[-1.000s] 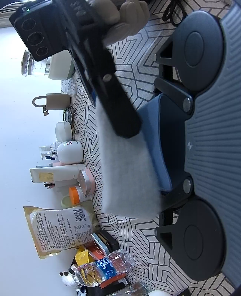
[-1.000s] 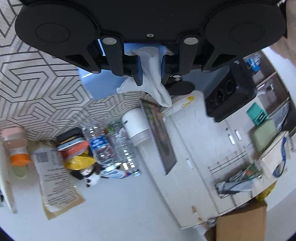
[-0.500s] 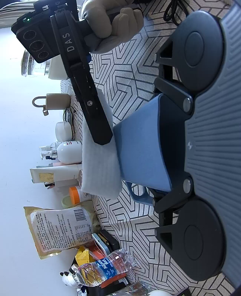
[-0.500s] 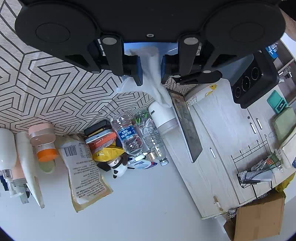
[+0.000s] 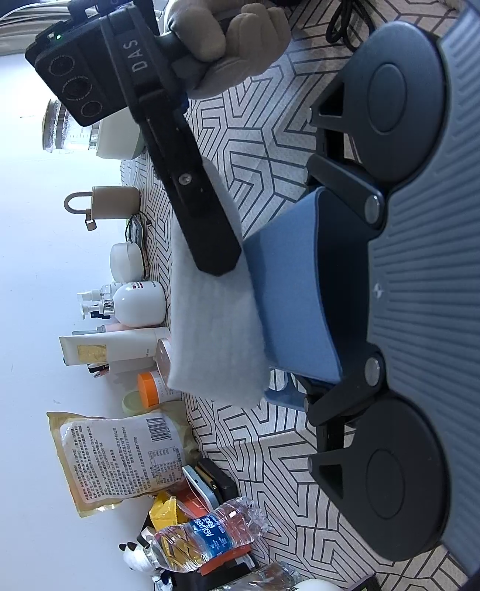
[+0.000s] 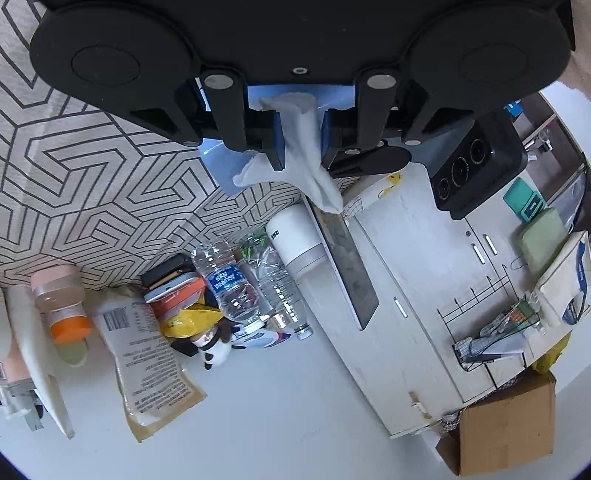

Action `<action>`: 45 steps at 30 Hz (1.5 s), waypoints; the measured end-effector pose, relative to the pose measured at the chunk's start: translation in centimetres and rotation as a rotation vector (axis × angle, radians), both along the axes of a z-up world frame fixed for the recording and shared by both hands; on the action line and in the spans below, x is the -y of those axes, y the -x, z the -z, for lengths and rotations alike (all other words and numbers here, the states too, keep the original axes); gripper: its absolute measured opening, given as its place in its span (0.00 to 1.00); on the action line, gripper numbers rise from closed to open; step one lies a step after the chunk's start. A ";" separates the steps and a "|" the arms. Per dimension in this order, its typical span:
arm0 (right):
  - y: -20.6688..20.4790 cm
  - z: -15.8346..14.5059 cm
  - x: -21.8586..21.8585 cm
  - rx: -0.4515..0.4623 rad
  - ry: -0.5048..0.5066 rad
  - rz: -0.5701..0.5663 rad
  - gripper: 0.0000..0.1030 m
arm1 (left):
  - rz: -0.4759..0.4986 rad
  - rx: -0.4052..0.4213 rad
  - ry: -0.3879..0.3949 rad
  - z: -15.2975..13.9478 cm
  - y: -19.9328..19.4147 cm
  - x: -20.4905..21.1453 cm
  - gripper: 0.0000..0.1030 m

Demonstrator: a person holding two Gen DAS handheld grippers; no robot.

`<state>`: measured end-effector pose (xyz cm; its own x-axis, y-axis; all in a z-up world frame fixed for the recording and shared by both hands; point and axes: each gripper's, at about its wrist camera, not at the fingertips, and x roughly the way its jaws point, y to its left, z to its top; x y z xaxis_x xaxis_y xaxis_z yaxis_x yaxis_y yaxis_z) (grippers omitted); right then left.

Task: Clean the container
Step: 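Hold the container with the left tool while the right tool wipes it again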

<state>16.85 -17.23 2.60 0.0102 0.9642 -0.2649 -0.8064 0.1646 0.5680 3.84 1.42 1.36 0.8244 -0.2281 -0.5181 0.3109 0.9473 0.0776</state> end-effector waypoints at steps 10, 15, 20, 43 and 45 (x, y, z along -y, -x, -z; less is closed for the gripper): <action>-0.6 0.0 0.5 0.015 0.023 0.088 0.20 | 0.002 -0.002 0.005 -0.2 -0.1 -0.2 0.75; -0.5 -0.1 0.4 0.032 0.032 0.096 0.20 | 0.003 -0.005 0.014 -0.2 0.0 -0.3 0.75; 0.5 -0.3 0.0 0.053 0.027 0.040 0.20 | 0.003 -0.004 0.010 -0.2 -0.1 -0.3 0.75; -0.5 -0.1 0.7 0.014 0.033 0.098 0.20 | -0.002 -0.004 0.005 -0.2 -0.1 -0.4 0.75; -0.4 -0.1 0.7 0.019 0.035 0.093 0.20 | -0.002 -0.004 0.006 -0.2 -0.1 -0.4 0.75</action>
<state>17.21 -17.94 2.72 0.1048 0.9491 -0.2972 -0.7974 0.2587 0.5451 3.93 1.80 1.58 0.8227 -0.2298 -0.5200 0.3093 0.9484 0.0704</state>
